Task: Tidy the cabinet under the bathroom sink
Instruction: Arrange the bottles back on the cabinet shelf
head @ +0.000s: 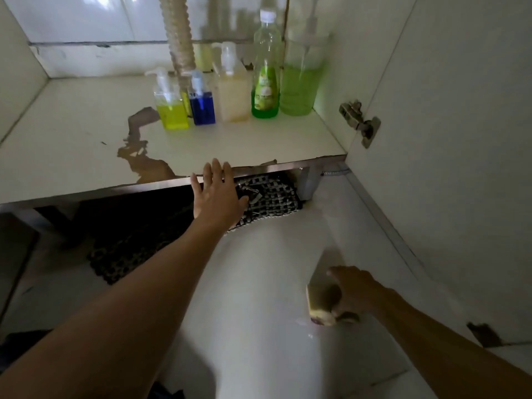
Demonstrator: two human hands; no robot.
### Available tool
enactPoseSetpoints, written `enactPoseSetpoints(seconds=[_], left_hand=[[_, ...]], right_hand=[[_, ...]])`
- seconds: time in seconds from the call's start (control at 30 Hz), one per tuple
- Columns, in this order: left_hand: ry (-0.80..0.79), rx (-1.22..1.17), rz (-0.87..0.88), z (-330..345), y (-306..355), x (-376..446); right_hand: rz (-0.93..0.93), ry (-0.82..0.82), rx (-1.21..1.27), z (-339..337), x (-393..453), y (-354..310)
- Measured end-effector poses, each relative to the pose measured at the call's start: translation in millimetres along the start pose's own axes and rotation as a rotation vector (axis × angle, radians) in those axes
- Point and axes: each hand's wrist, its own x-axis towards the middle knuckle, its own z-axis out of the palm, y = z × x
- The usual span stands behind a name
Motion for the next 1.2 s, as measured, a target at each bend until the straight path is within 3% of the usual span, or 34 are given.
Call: enactPoseSetpoints(seconds=[0.2,0.43,0.63,0.7,0.83,0.97,1.2], left_hand=[[0.002,0.021,0.005,4.5,0.6,0.0],[0.057,0.038,0.024,8.8,-2.5,-3.2],[0.094,0.052,0.014,15.2,-2.3,-6.9],[0.110,0.053,0.005,17.8,-1.5,-6.4],[0.172,0.108,-0.004,25.8,-1.9,-2.6],[0.178,0.140,-0.034,33.1,-0.4,4.0],[-0.019,0.111,-0.056,20.2,2.2,3.6]], right_hand=[[-0.087,0.072,-0.364,28.2,-2.1,-6.9],[-0.116,0.140,-0.467,19.0,4.6,-21.7],[-0.213,-0.093,-0.341,-128.5,-2.6,-78.5],[-0.218,-0.045,-0.293,-187.1,-4.2,-97.9],[-0.239,0.245,-0.238,-267.3,18.1,-113.2],[-0.253,0.419,-0.085,-283.2,60.8,-112.3],[-0.259,0.351,0.224,-273.0,98.1,-98.1]])
